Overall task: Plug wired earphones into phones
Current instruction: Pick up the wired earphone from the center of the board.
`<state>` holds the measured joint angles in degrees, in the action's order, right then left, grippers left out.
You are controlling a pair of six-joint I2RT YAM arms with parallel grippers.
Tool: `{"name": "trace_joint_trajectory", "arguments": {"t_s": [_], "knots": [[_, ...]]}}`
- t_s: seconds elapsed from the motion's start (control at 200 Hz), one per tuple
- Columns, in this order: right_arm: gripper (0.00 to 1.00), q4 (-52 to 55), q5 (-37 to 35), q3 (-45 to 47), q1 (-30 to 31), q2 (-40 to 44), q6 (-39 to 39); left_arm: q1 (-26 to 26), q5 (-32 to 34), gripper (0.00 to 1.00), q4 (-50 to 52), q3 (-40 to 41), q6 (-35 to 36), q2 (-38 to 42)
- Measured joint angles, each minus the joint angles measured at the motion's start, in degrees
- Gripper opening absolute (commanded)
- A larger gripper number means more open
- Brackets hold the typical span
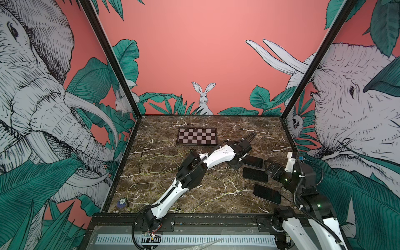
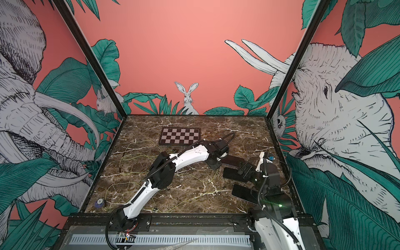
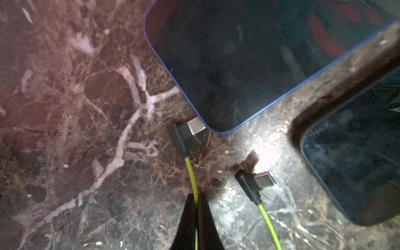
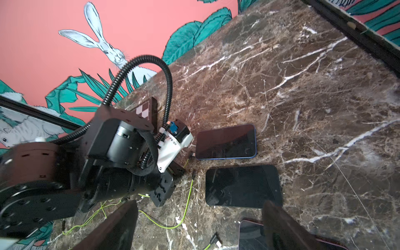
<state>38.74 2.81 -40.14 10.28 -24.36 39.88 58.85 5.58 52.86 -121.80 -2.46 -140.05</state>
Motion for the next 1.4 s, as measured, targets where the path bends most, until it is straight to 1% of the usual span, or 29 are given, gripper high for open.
{"name": "trace_joint_trajectory", "arguments": {"t_s": [0.19,0.25,0.31,0.38,0.48,0.58,0.76,0.875,1.01,1.125,1.17,1.29,1.34,1.4], "knots": [[0.87,-3.39,0.90,0.00,0.00,1.95,0.04,0.00,-0.55,0.00,-1.77,1.79,0.17,0.94],[0.86,-3.34,0.85,-0.28,0.00,1.86,0.00,0.00,-0.02,0.00,-2.84,3.23,0.42,1.79],[0.81,-3.30,0.90,-0.94,0.00,1.84,-0.44,0.00,0.57,0.00,-3.85,5.16,0.81,2.99],[0.80,-3.43,0.90,-1.88,0.00,1.95,-0.96,0.00,1.11,0.00,-5.20,8.52,1.46,5.35],[0.81,-4.13,0.74,-2.14,0.00,2.71,-2.60,0.00,1.33,0.00,-7.26,13.75,2.56,10.88],[0.82,-4.74,1.86,-2.14,0.00,3.23,-4.83,0.00,2.14,0.00,-10.99,19.47,3.58,18.86],[0.85,-6.56,10.47,-3.54,0.00,0.22,-7.26,0.00,3.37,0.00,-20.79,31.78,4.90,35.74],[0.75,-8.24,16.52,-6.19,0.00,-5.33,-7.85,0.17,2.84,0.00,-27.80,38.91,5.57,43.56],[0.53,-10.08,25.35,-10.80,0.00,-13.92,-8.35,1.16,2.14,0.00,-36.92,47.50,8.04,49.88],[0.51,-11.26,32.24,-13.68,0.00,-19.89,-8.07,2.97,2.73,0.00,-43.95,54.05,11.04,53.83],[0.47,-11.45,34.18,-14.19,0.00,-21.77,-8.09,3.50,3.30,0.00,-46.07,55.56,11.98,54.77],[0.44,-11.63,36.92,-14.25,0.02,-24.26,-7.91,4.22,3.89,0.00,-49.83,56.81,13.57,55.87],[0.41,-12.00,37.53,-14.25,0.09,-25.09,-7.98,4.24,3.91,0.00,-51.23,56.81,14.08,56.02],[0.41,-12.48,38.29,-14.25,0.22,-26.03,-7.69,4.39,4.00,0.00,-52.41,56.85,14.51,56.19]]}}
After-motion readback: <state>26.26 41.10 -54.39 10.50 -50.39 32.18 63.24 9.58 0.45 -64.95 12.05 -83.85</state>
